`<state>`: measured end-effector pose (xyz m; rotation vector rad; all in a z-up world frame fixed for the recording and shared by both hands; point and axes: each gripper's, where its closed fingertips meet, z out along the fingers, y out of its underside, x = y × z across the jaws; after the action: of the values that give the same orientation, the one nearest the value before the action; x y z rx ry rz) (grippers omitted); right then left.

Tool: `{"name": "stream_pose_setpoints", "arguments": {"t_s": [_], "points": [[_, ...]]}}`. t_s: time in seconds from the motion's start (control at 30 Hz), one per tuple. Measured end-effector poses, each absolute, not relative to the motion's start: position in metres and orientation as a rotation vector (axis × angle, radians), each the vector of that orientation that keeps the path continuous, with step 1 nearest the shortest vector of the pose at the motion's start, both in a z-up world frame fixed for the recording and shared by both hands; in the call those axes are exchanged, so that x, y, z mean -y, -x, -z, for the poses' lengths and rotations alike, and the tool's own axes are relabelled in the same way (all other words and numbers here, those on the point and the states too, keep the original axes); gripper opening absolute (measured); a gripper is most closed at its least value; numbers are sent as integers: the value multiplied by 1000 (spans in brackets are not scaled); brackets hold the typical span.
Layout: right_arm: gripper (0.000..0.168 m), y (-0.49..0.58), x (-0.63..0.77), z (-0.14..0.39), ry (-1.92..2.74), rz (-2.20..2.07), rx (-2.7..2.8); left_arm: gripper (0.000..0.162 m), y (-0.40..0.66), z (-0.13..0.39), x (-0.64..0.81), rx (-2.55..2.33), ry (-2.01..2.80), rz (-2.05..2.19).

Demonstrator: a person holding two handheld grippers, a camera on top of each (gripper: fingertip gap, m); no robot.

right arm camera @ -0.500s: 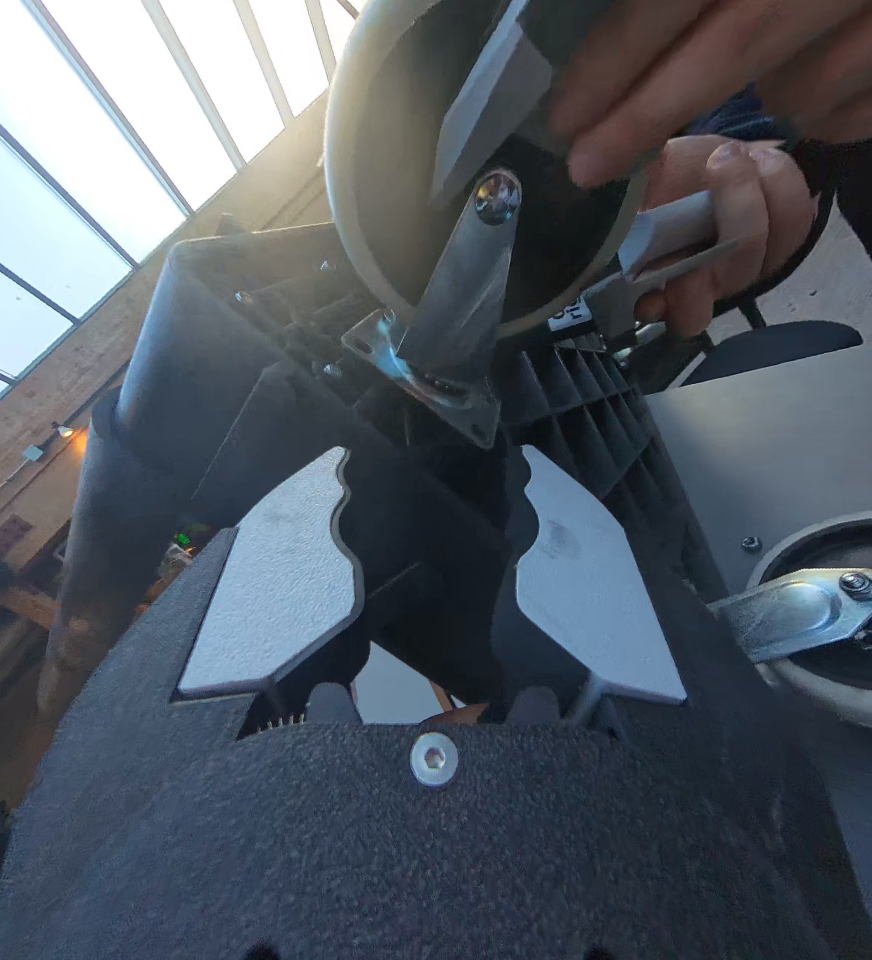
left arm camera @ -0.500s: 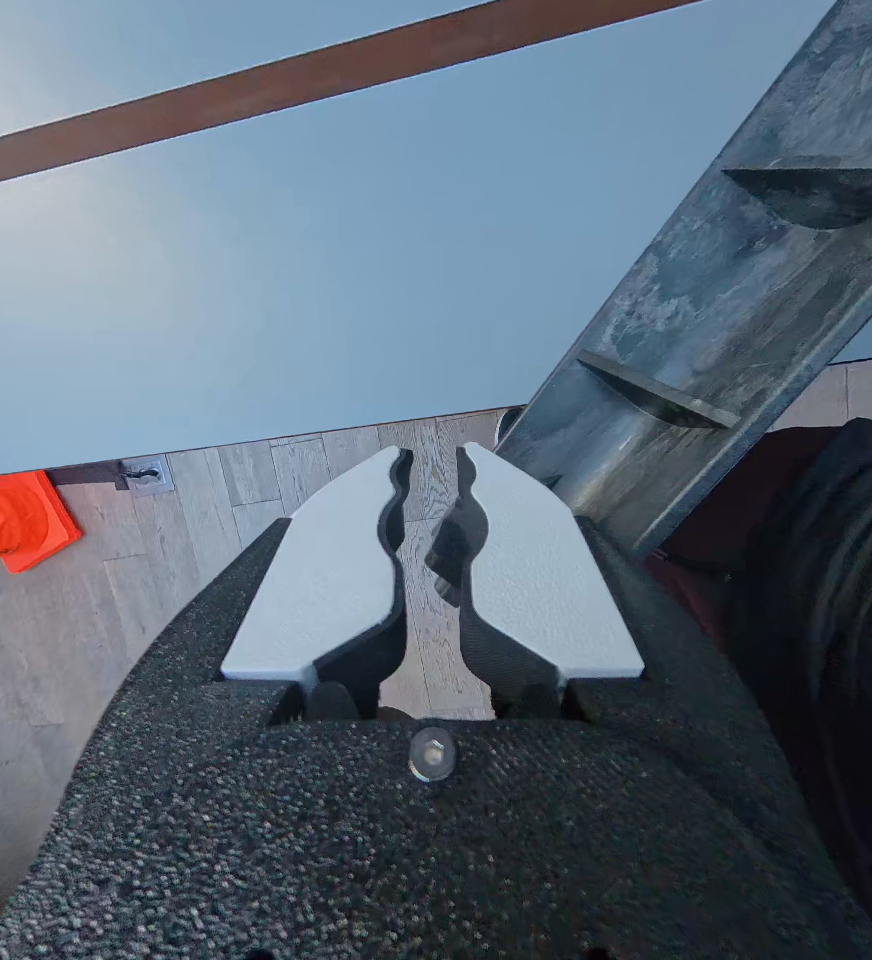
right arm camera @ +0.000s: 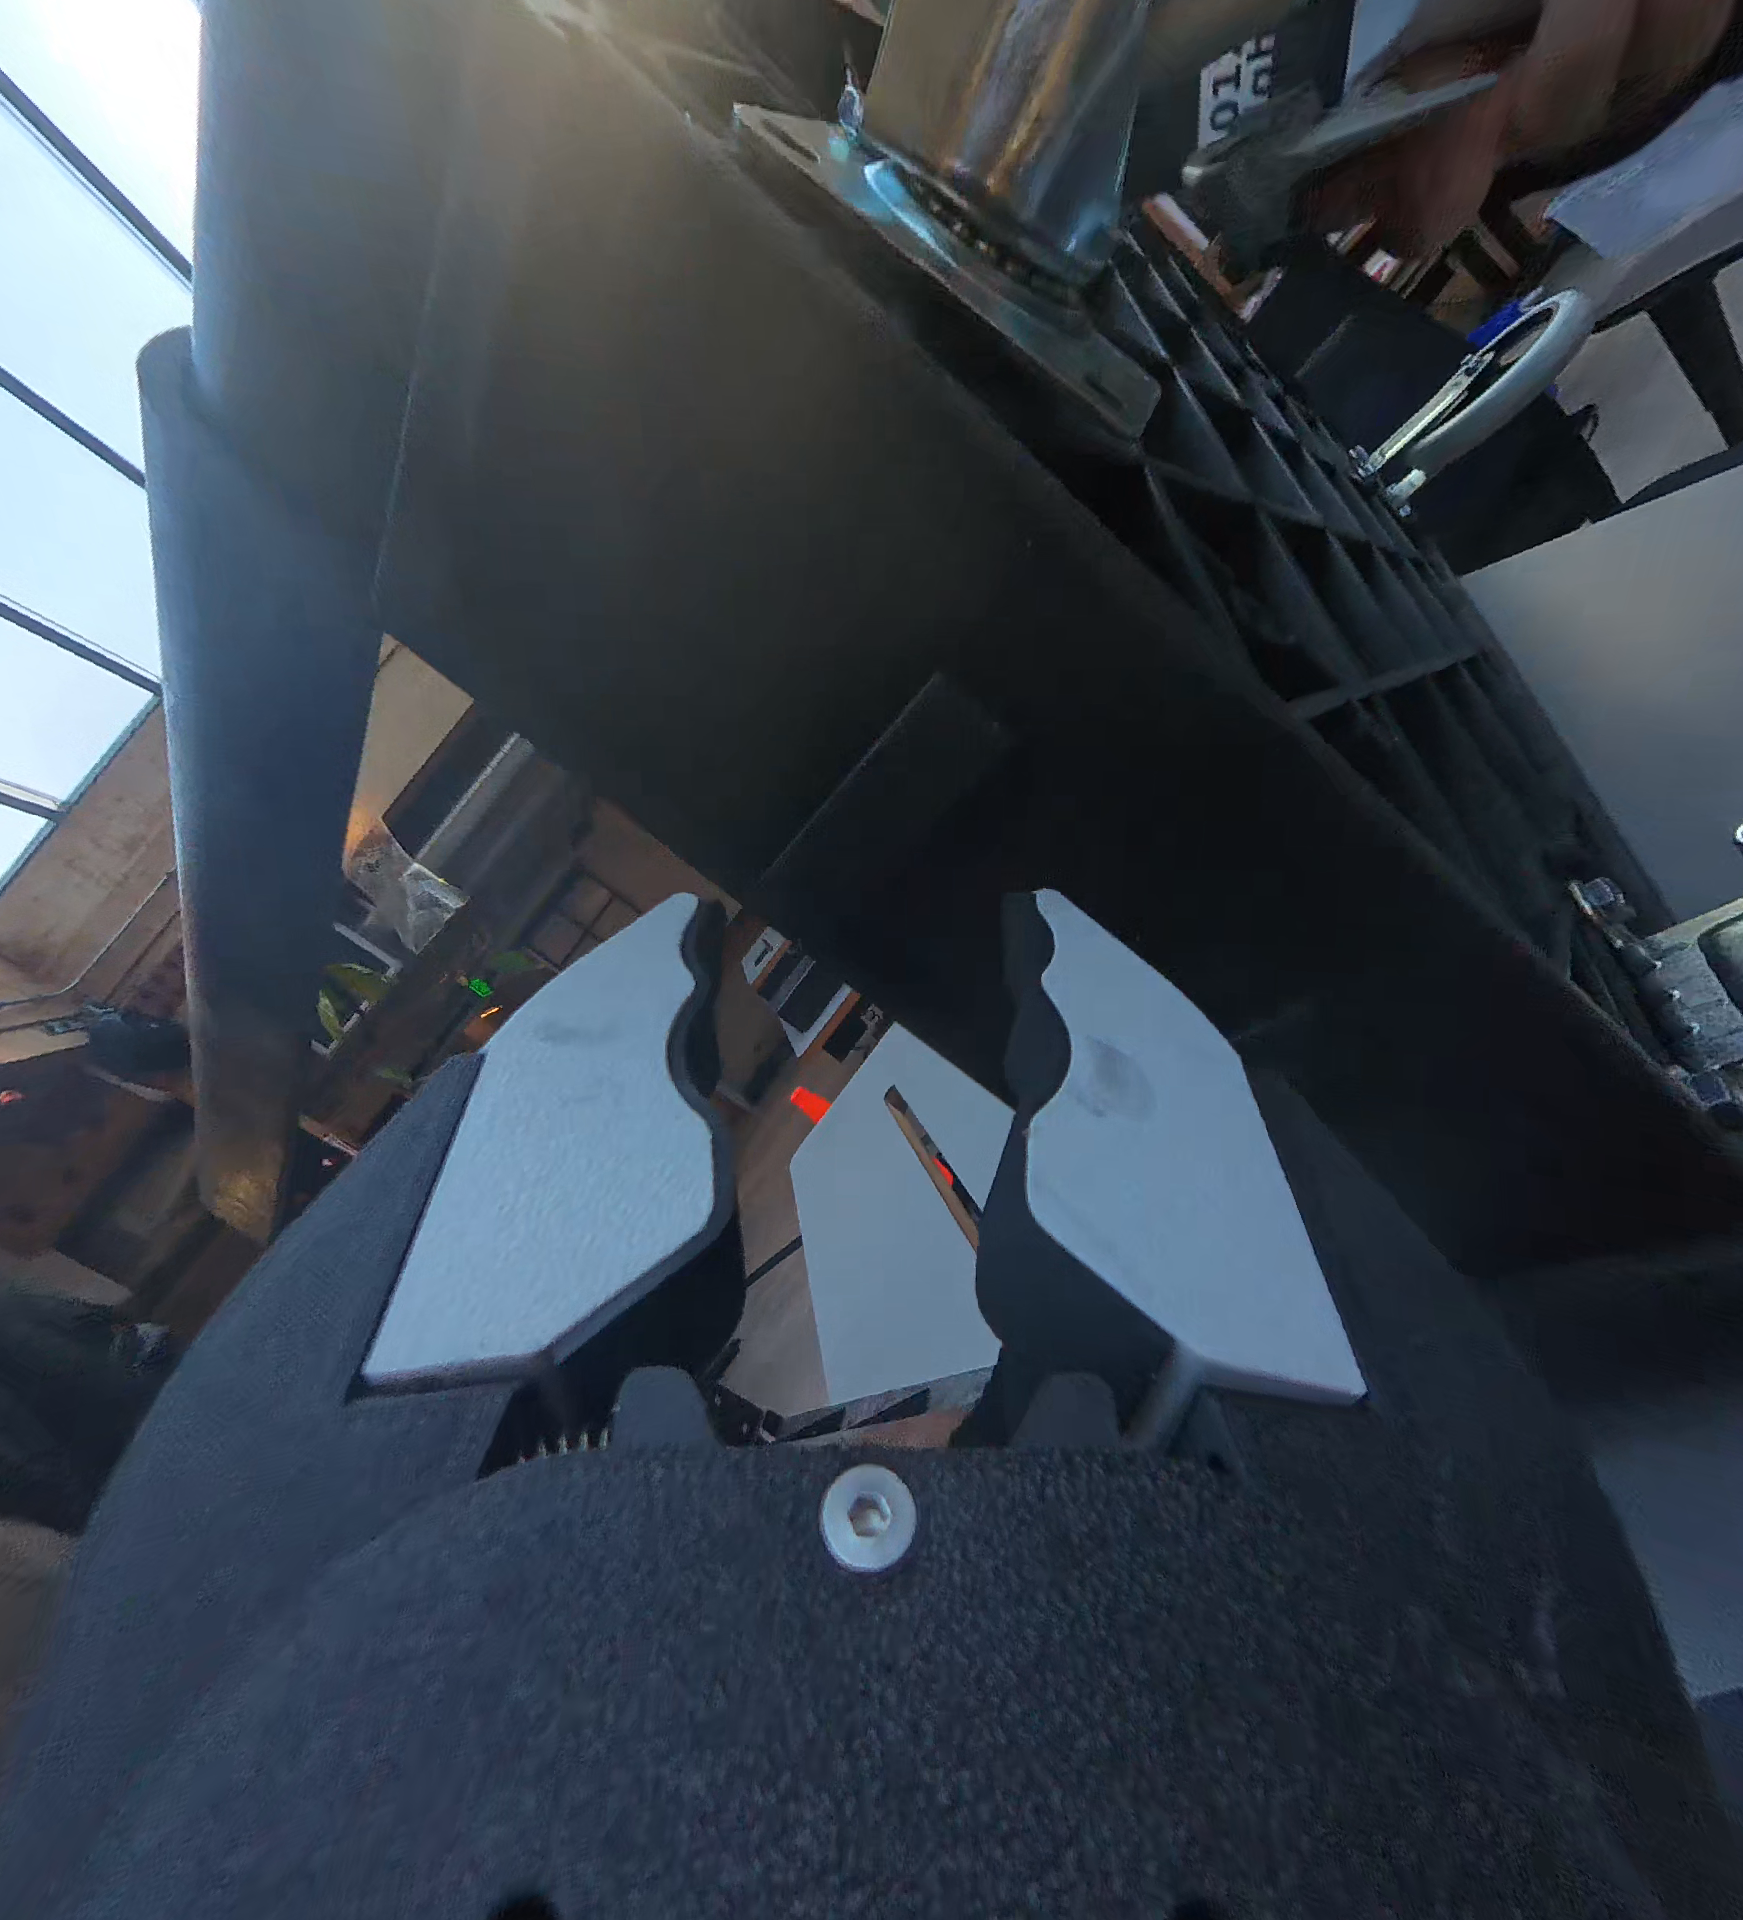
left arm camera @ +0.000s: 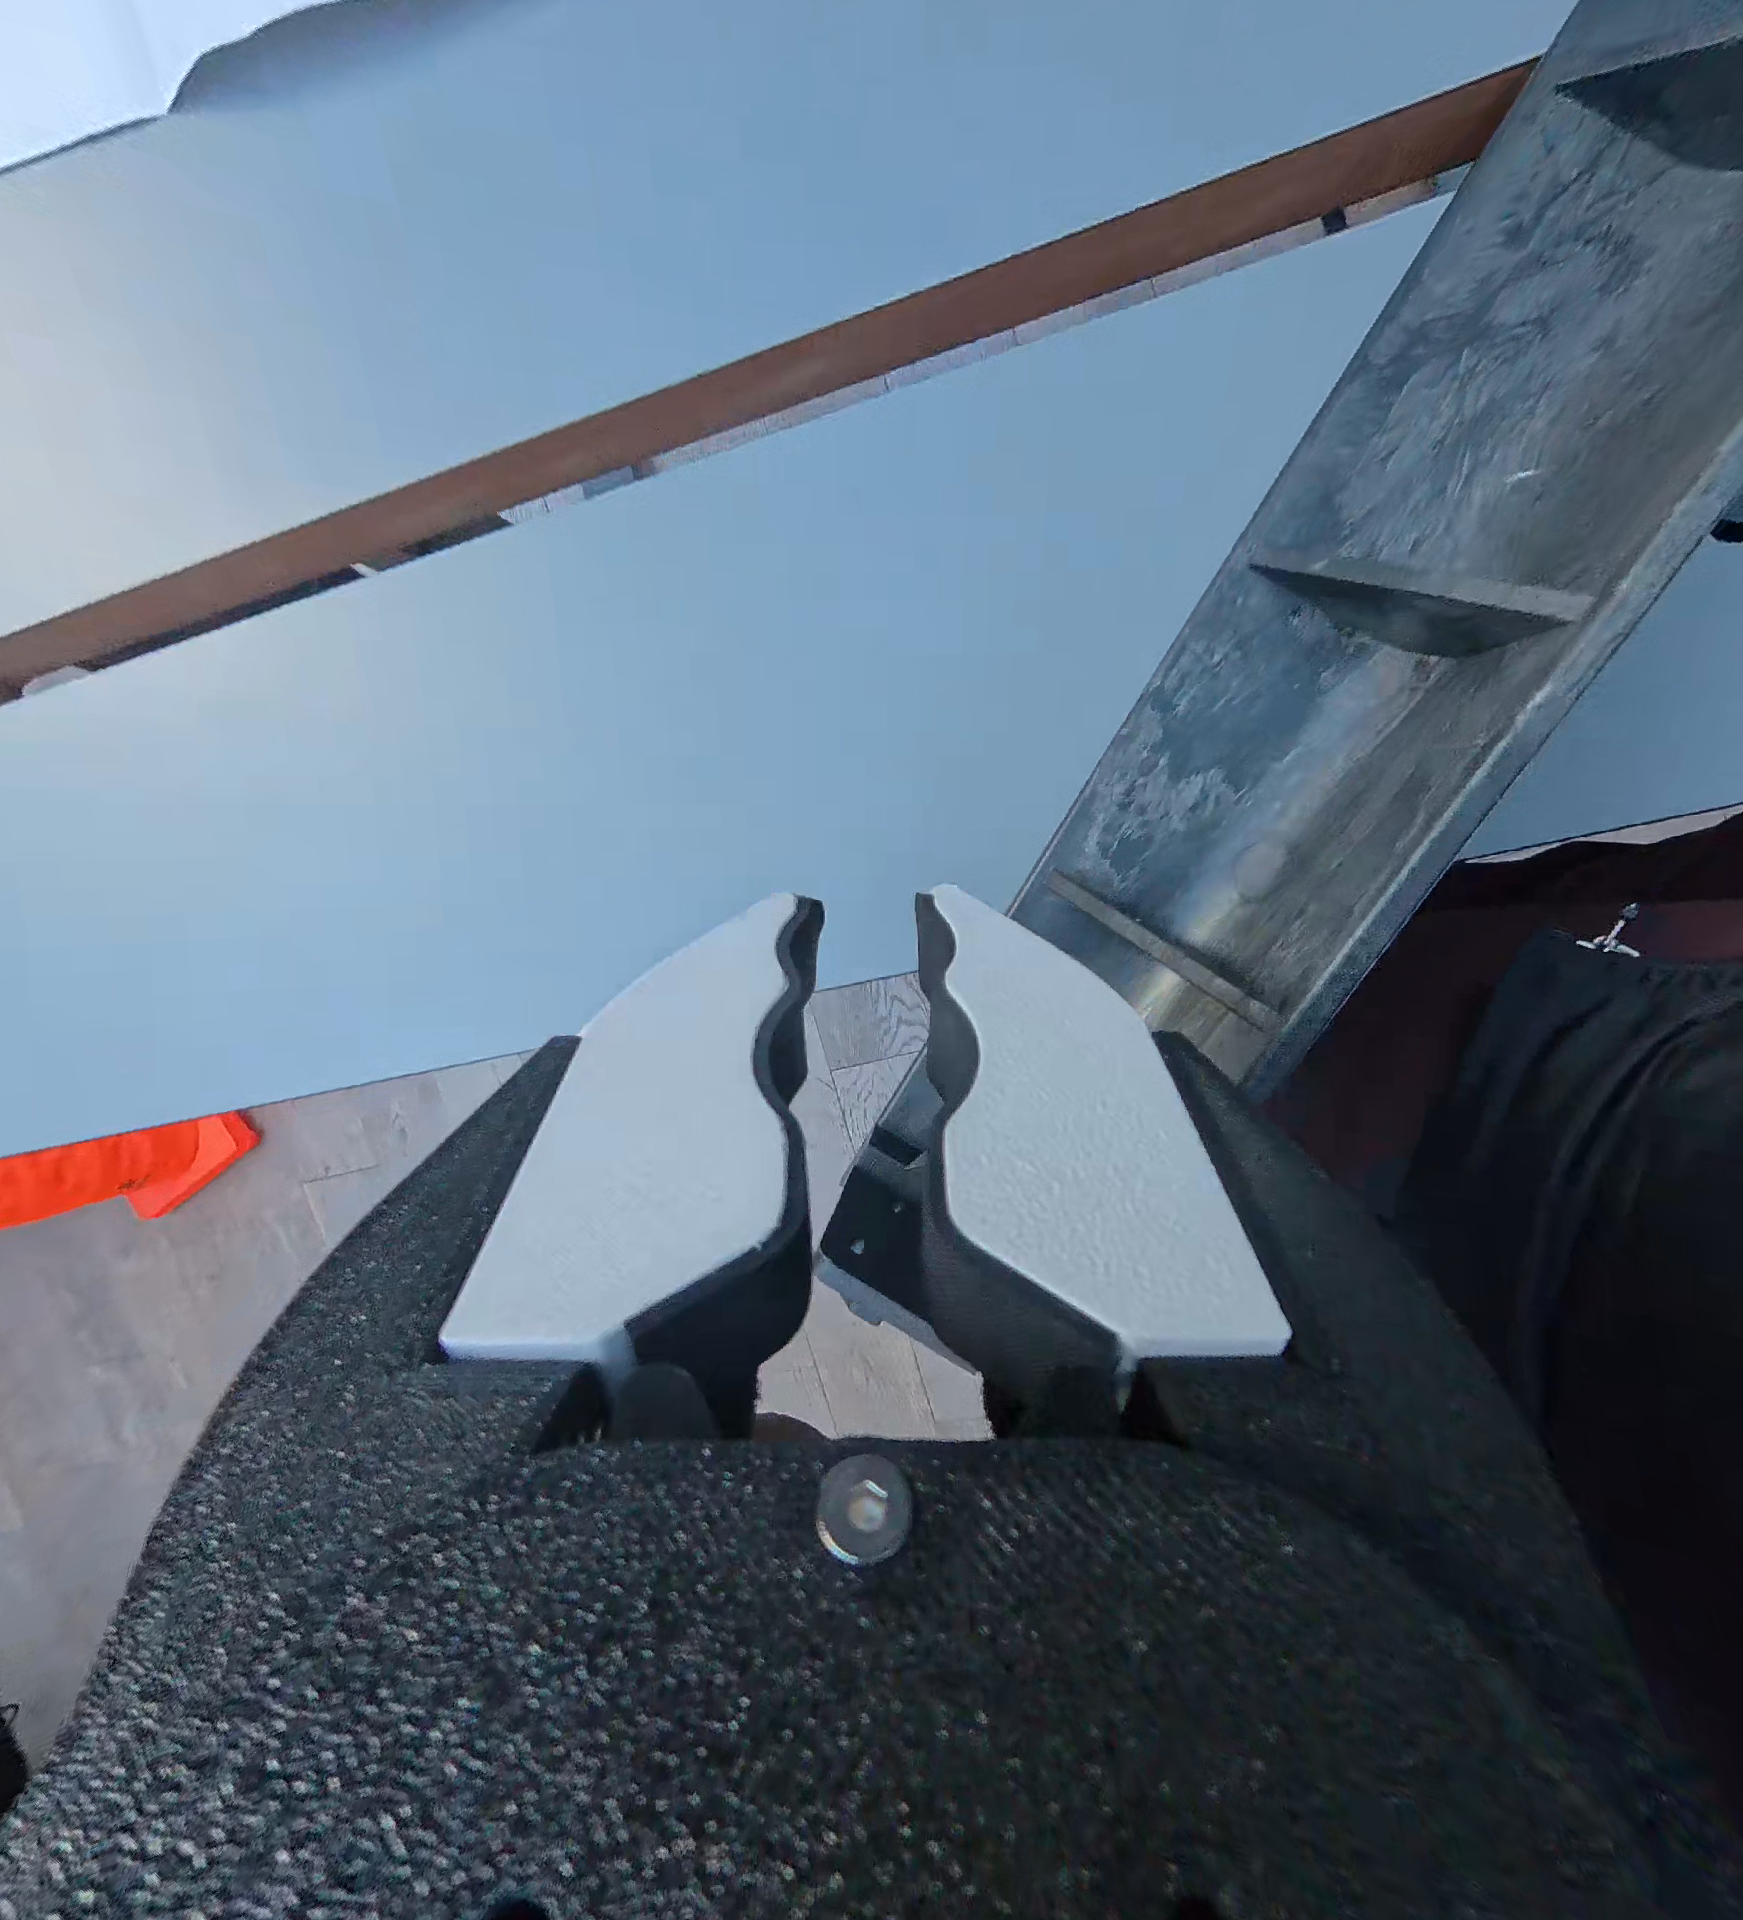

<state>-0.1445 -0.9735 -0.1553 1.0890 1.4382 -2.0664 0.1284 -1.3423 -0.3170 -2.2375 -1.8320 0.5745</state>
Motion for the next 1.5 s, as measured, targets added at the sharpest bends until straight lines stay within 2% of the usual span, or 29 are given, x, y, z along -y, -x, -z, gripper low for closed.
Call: {"name": "stream_pose_setpoints", "arguments": {"t_s": [0.03, 0.73, 1.0, 1.5], "points": [[56, 142, 974, 157, -1083, 2062, -1435, 19, -125, 315, 1339, 1821, 2251, -571], [55, 145, 973, 161, -1022, 2020, -1401, 19, -69, 309, 1301, 1685, 2349, -535], [57, 182, 946, 153, -1058, 2087, -1412, 19, -67, 312, 1293, 1666, 2351, -521], [56, 187, 953, 148, -1013, 2071, -1443, 18, -68, 323, 1279, 1631, 2389, -477]]}}
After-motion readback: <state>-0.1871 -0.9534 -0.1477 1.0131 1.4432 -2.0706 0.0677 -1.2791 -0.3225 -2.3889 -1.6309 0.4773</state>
